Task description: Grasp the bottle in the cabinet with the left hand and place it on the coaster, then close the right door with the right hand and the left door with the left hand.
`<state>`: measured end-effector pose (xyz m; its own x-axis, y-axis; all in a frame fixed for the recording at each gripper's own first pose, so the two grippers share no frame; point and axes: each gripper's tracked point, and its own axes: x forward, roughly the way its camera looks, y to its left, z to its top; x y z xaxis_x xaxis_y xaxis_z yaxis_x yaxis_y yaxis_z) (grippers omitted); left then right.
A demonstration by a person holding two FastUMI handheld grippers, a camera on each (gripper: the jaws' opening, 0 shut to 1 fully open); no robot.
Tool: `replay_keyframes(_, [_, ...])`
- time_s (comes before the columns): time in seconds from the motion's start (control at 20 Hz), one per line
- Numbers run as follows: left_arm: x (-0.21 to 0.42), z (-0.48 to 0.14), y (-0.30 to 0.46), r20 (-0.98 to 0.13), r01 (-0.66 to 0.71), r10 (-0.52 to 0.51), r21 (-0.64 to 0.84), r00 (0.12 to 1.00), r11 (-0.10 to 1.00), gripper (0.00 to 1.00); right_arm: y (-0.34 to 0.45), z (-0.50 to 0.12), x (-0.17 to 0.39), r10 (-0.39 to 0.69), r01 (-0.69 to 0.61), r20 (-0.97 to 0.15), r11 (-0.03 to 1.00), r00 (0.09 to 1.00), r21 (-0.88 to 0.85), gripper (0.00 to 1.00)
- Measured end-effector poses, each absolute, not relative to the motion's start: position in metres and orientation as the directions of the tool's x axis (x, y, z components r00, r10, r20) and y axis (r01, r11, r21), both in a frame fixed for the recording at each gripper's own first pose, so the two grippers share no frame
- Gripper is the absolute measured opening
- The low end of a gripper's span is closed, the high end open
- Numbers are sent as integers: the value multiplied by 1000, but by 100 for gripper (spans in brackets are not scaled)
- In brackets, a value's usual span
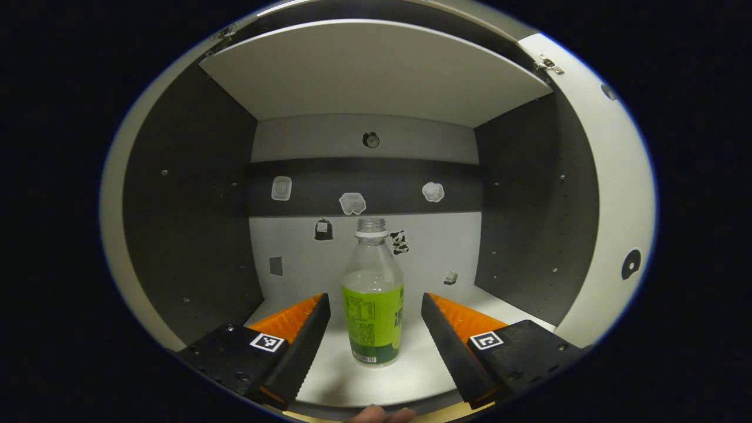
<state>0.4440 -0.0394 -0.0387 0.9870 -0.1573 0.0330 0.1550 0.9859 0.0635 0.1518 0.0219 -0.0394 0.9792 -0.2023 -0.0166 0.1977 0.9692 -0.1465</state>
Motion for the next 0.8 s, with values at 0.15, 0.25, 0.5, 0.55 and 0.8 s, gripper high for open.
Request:
replay_keyframes(0.15, [473, -50, -43, 17, 144, -145, 35, 989, 989, 98, 17, -42, 139, -235, 226, -29, 956, 972, -186, 99])
replay_keyframes(0.25, [484, -55, -43, -1, 148, -148, 50, 989, 988, 99, 22, -42, 129, -219, 208, -38, 959, 975, -192, 99])
replay_keyframes(0.5, [435, -32, -44, 41, 184, -183, -23, 982, 983, 78, 22, -33, 97, -202, 195, -25, 966, 979, -169, 94])
replay_keyframes(0.55, [422, -27, -42, 50, 189, -189, -8, 981, 982, 81, 21, -32, 91, -201, 195, -24, 967, 979, -165, 94])
replay_keyframes(0.8, [344, -15, -37, 61, 203, -207, 56, 977, 978, 78, 14, -23, 61, -175, 172, -9, 974, 985, -149, 96])
